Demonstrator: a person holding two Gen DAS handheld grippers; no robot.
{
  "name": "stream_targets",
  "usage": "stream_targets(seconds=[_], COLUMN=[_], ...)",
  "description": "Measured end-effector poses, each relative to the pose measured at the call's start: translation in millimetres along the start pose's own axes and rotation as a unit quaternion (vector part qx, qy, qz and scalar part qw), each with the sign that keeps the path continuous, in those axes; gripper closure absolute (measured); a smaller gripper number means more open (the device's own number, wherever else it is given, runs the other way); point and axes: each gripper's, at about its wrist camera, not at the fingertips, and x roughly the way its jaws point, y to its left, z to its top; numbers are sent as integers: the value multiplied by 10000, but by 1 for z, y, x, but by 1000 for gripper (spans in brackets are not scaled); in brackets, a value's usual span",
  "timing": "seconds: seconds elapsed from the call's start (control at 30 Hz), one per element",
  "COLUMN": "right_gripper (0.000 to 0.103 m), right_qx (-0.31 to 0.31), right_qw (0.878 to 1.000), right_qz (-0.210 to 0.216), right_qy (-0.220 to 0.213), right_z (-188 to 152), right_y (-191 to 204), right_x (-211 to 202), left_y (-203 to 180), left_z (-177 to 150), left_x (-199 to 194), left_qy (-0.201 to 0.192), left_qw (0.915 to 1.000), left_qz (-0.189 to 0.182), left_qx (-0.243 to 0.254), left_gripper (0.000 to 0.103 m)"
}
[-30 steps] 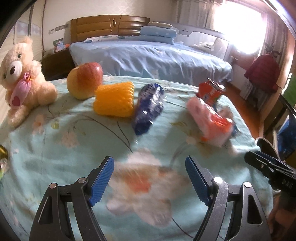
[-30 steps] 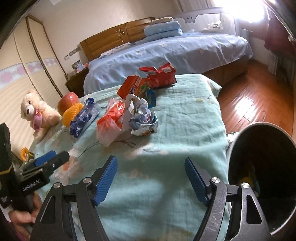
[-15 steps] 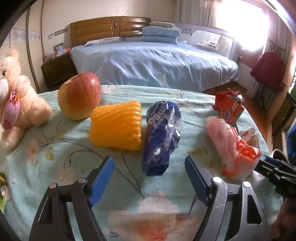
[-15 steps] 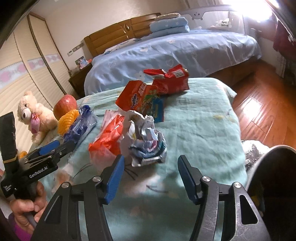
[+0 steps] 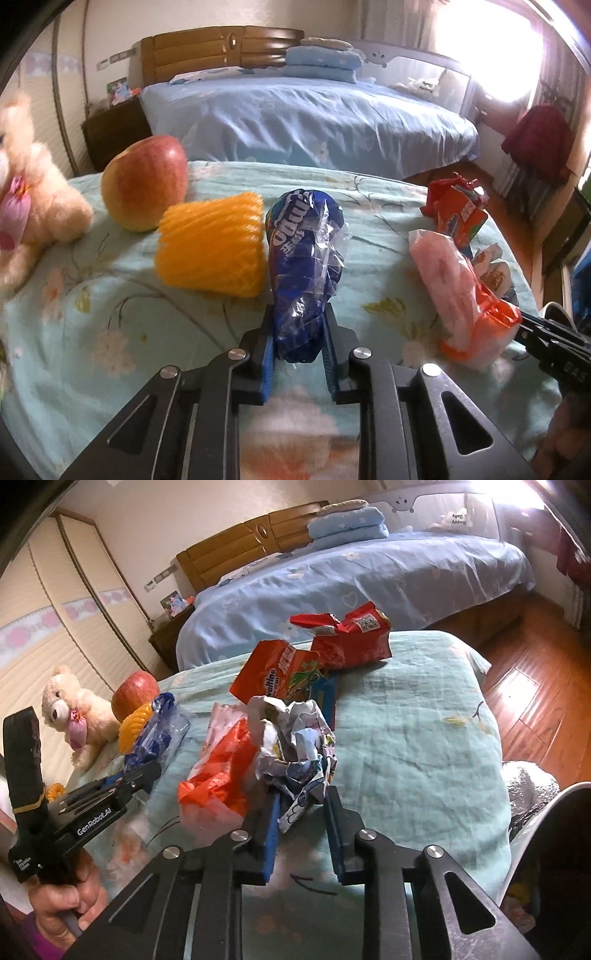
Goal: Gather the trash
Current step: 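Carry the foil wrapper and blue snack bag over the trash bin with both tools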
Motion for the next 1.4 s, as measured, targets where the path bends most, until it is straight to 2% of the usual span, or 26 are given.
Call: stream_targets(seconds=[0.23,0.87,1.4], right_gripper=[84,84,84], right_qx=[24,464,841], right_qw=[10000,9977,9907], right_qz=[49,-122,-698], right_qy=[-42,-489,-811], right_z=[-6,-51,-81], right_y=[0,-1,-32], right_x=[-11,-84,-135], left_y=[-2,-28,-79], left_z=[-26,-73,-84], left_x=[-33,-113,-123], left_qy=[-26,-167,-107], left_qw=[9996,9959,9866], left_qz=[-201,-843,-1393], left_qx=[-204,269,837], left_gripper=[84,84,84])
